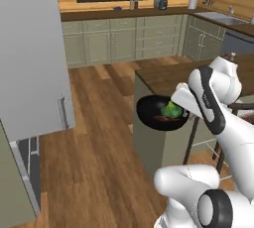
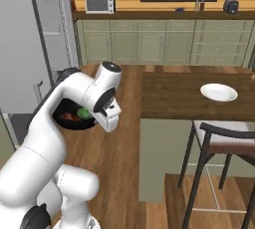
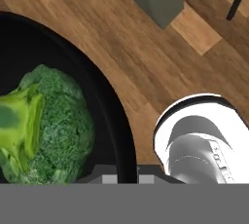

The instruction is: Pick the chicken drumstick and broccoli from their plates and place them in the bowl. Then put the bowl in the fridge.

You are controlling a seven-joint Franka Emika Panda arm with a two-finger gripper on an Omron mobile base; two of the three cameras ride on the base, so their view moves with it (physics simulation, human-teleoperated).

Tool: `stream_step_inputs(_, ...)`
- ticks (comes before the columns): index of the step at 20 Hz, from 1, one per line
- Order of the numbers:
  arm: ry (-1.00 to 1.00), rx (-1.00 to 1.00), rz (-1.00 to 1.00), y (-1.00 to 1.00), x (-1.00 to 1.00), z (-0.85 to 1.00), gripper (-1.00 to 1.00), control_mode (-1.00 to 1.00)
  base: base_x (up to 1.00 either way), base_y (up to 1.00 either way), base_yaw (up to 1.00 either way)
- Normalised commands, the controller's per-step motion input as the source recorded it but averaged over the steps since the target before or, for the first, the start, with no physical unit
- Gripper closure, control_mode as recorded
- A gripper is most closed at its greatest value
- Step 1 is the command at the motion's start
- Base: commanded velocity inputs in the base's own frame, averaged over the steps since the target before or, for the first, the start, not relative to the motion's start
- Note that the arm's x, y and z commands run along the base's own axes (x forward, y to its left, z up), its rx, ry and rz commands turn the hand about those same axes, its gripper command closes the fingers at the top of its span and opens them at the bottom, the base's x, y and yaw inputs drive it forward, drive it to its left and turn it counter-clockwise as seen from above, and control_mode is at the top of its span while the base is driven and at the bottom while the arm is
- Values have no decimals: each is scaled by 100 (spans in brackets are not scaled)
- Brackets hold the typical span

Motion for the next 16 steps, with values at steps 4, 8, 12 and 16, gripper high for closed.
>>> stream_step_inputs(4,0,0,0,0,0,0,100,100,86,78,-18)
stream_step_inputs(8,0,0,0,0,0,0,100,100,100,46,-14)
stream_step_inputs(12,0,0,0,0,0,0,100,100,94,3,-14)
stream_step_inputs(16,0,0,0,0,0,0,100,100,97,-6,-16)
